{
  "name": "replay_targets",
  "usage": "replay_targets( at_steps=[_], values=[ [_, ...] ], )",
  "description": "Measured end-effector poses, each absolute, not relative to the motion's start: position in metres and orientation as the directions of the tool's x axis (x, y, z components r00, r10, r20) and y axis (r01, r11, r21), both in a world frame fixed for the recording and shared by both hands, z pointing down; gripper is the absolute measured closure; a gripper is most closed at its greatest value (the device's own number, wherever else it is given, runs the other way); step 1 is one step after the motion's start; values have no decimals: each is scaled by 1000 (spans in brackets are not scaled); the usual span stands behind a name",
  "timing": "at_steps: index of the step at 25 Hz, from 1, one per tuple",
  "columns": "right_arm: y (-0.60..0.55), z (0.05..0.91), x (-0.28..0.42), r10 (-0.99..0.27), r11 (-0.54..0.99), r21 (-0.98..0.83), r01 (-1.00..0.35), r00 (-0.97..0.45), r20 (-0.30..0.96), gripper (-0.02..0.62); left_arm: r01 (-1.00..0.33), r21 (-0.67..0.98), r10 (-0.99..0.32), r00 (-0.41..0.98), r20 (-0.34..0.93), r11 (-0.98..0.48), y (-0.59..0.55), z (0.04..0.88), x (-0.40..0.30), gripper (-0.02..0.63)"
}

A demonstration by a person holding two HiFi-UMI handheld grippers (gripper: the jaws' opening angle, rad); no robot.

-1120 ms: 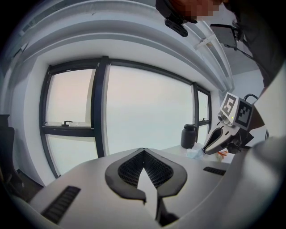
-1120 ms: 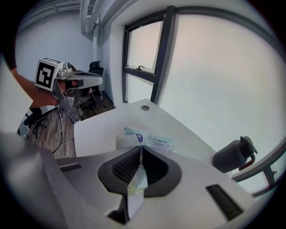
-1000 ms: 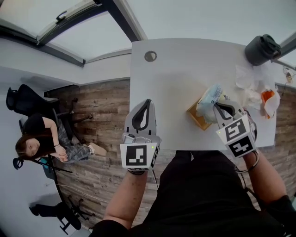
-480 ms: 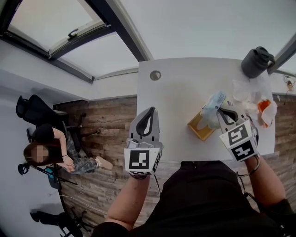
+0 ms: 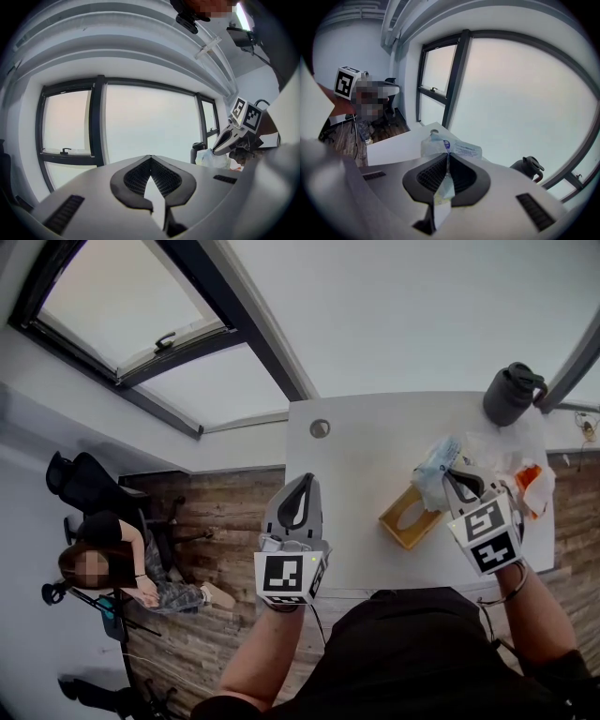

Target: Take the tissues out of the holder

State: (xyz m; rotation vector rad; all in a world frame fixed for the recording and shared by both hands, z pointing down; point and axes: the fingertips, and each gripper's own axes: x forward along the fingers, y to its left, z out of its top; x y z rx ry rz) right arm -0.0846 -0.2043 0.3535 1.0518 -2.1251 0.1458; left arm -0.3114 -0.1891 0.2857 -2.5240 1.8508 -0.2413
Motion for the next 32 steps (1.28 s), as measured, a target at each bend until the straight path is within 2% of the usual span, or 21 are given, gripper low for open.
replay_targets(
  at_steps=[32],
  values=[
    [-242,240,-42,-805,528,232,-817,-393,444,575,-934,-150,-946,324,29,-324,-216,200,-283,603]
  ],
)
